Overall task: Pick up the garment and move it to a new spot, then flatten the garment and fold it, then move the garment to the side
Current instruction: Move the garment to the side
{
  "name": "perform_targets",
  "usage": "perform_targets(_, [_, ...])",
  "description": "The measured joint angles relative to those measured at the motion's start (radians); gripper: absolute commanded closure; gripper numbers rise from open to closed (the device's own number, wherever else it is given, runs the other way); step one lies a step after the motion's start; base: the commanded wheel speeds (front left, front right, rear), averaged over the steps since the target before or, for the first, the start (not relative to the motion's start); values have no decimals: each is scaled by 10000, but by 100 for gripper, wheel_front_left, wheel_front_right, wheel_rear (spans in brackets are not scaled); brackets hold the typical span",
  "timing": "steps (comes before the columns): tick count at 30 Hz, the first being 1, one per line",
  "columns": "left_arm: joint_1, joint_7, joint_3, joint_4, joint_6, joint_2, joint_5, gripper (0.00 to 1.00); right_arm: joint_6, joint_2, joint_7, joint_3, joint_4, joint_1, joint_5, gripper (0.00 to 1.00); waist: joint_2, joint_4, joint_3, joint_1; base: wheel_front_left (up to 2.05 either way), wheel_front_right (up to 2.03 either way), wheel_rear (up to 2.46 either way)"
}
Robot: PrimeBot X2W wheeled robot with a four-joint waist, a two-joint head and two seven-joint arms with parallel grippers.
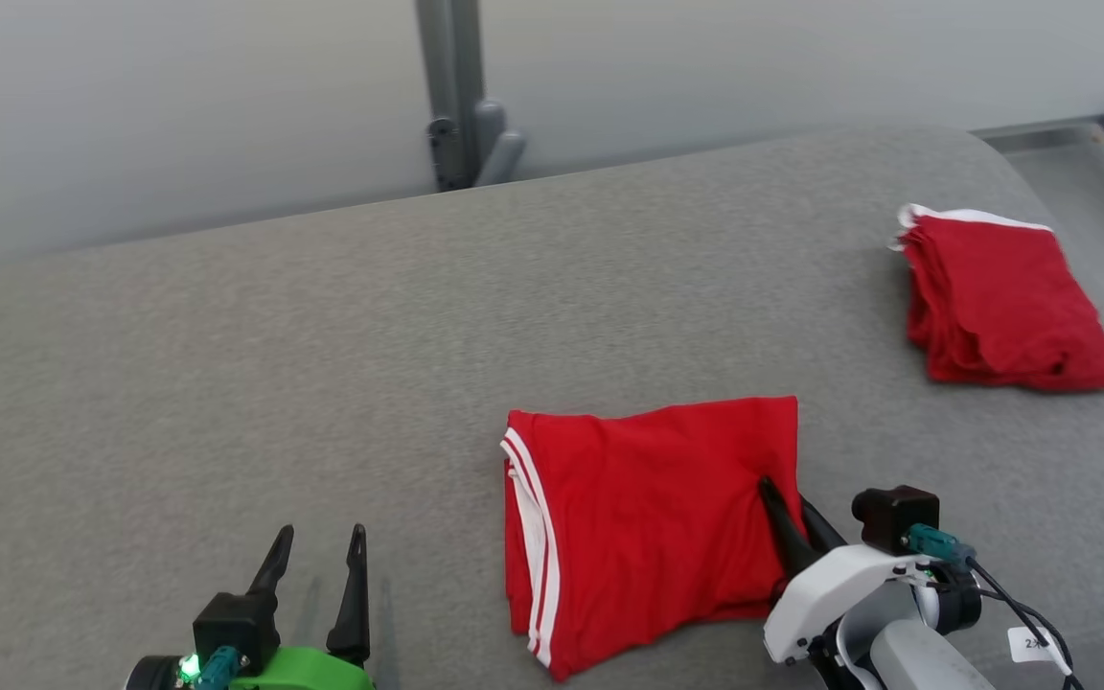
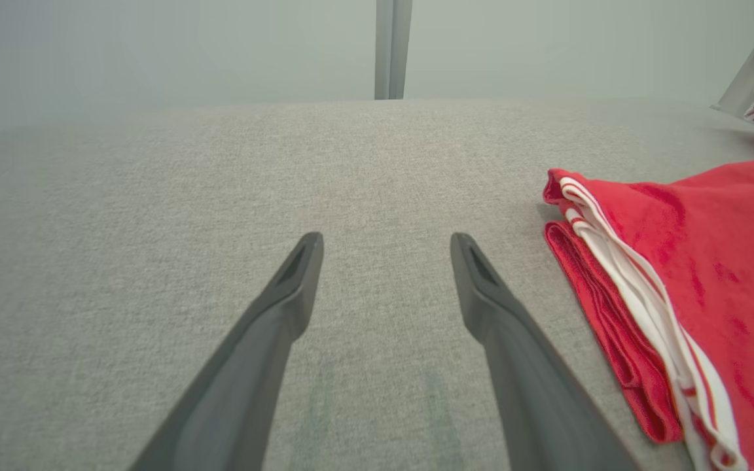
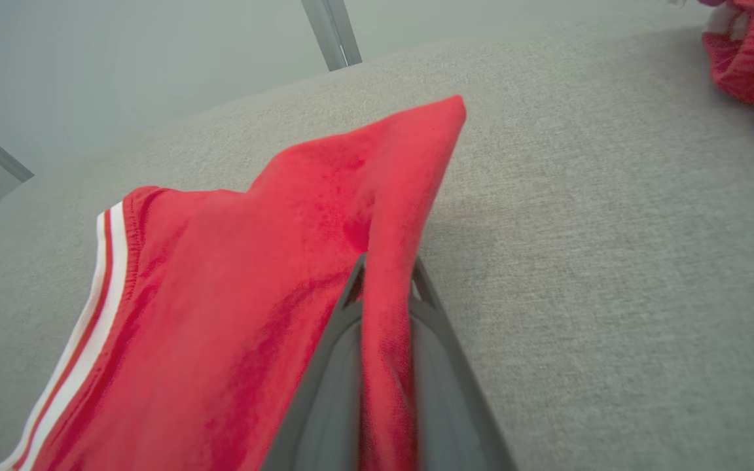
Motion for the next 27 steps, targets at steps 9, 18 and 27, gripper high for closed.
perform_targets(9, [-575,0,-113,33,-115,-6,217,0,-2,-8,0,245,-487,-123,428,100,0,-2112,260,0,0,0,0])
perform_targets(18, [-818,0,-138,113,-209,-10,326,0,-6,-15,0,577,-999,-614,332,100,0,-3356,966,0,0,0,0])
perform_targets(27, [-1169,0,-165,272,-263,-10,570,0,-4,-142,0,132,-1005,-3381,-535,100,0,-2911,1694,0,0,0,0])
